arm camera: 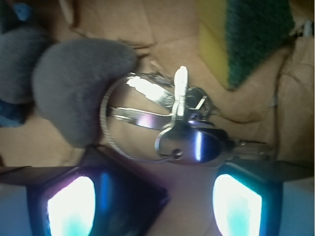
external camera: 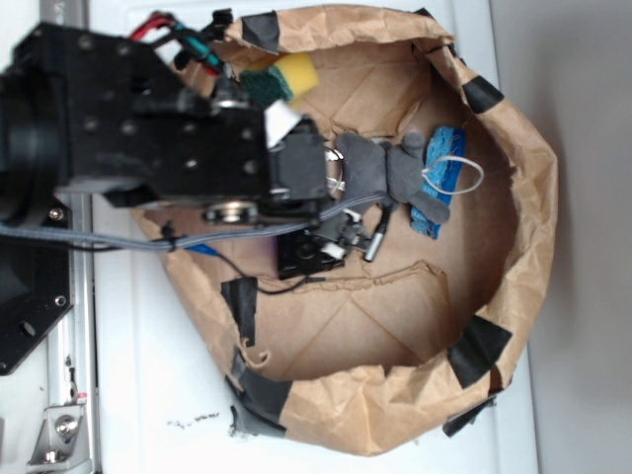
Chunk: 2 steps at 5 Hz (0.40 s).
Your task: Grab the black box.
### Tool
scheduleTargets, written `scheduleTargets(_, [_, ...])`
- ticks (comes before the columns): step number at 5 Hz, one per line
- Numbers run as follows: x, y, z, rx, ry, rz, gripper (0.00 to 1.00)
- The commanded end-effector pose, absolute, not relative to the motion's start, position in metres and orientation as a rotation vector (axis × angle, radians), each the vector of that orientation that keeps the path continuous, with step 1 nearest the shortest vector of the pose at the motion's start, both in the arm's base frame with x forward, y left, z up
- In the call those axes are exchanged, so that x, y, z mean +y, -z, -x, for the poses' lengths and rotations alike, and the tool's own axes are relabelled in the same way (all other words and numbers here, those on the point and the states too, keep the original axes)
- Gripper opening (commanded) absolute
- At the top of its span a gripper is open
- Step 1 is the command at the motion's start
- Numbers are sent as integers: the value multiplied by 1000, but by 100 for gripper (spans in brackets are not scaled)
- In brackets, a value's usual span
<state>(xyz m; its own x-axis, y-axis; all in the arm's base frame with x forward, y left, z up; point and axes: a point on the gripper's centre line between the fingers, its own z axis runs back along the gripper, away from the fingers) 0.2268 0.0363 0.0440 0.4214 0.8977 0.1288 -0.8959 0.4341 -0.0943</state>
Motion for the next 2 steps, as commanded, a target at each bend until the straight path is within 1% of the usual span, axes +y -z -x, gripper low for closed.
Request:
scheduleTargets(1, [43,-36,-245,-238,-1146,18,100])
scheduleTargets(2, [35,-30,-259,-251,-1151,33,100])
